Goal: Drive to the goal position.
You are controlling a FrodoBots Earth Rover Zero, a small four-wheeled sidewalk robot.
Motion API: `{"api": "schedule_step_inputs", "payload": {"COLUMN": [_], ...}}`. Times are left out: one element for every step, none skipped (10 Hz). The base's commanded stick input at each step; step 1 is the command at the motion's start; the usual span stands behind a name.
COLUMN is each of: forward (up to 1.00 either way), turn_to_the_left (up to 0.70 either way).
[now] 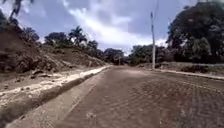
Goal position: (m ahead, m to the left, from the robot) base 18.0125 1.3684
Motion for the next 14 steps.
{"api": "schedule_step_inputs", "payload": {"forward": [1.0, 1.0, 1.0, 1.0, 1.0, 1.0, 1.0, 1.0, 1.0, 1.0, 1.0, 1.0, 1.0, 1.0], "turn_to_the_left": [0.0, 0.0, 0.0, 0.0, 0.0, 0.0, 0.0, 0.0, 0.0, 0.0, 0.0, 0.0, 0.0, 0.0]}}
